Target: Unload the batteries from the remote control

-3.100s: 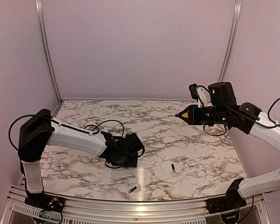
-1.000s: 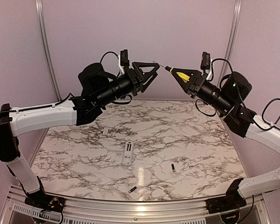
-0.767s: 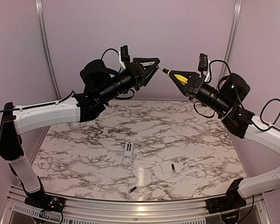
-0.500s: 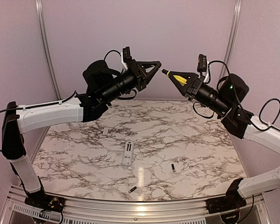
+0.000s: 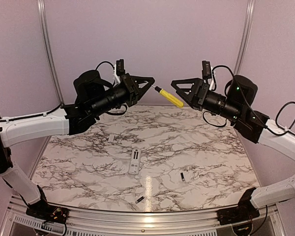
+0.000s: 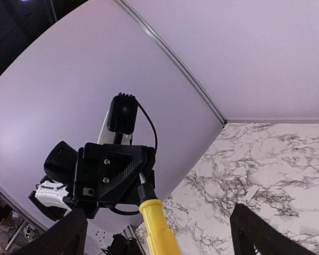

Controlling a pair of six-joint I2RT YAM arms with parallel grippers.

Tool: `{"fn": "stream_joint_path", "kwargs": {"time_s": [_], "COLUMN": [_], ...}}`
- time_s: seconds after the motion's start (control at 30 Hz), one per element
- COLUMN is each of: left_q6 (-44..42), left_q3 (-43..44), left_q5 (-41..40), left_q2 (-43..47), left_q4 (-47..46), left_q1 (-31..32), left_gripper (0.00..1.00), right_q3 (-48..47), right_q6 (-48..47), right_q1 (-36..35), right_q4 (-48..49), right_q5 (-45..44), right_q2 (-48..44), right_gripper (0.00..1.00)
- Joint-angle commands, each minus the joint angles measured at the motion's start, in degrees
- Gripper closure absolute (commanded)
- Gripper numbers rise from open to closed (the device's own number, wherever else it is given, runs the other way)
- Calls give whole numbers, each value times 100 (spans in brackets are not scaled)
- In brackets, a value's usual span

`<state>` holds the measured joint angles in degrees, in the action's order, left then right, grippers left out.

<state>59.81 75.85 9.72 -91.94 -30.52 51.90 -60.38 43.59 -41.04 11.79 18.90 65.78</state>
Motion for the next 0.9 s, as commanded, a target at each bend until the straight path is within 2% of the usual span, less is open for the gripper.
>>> {"fn": "stream_joint_path", "kwargs": {"time_s": [0.0,0.17,0.27,0.37,0.63,0.87], "left_q6": [-546,-1327,-1921,-2275,-2809,-3159], "left_q3": [-377,-241,156,501,1105,1221], "left_q5": [-386,-405,-541,-529,-735,-824], "left_q2": [918,1493,1533,1434,828,90], "left_q4": [1568,4021,5558,6702,8864,9502], "left_q1": [-293,-655,-730,-767,-981,-1182], "left_gripper": [100,100,100,100,100,100], "right_q3": [-430,-656,-780,-842,-1001,-1221], "right_q6": [-598,-1071,-1279,-1371,-1464,-1577], "right_q1": [132,251,255,256,254,254], "right_q4": [-1488,-2505,-2943,-3199,-3610,-3924], "right_q5": [-193,-554,-764,-881,-1077,-1168], "right_q2": [-100,-93,-21,79,413,616], "right_gripper": [2,2,1,2,2,2]}}
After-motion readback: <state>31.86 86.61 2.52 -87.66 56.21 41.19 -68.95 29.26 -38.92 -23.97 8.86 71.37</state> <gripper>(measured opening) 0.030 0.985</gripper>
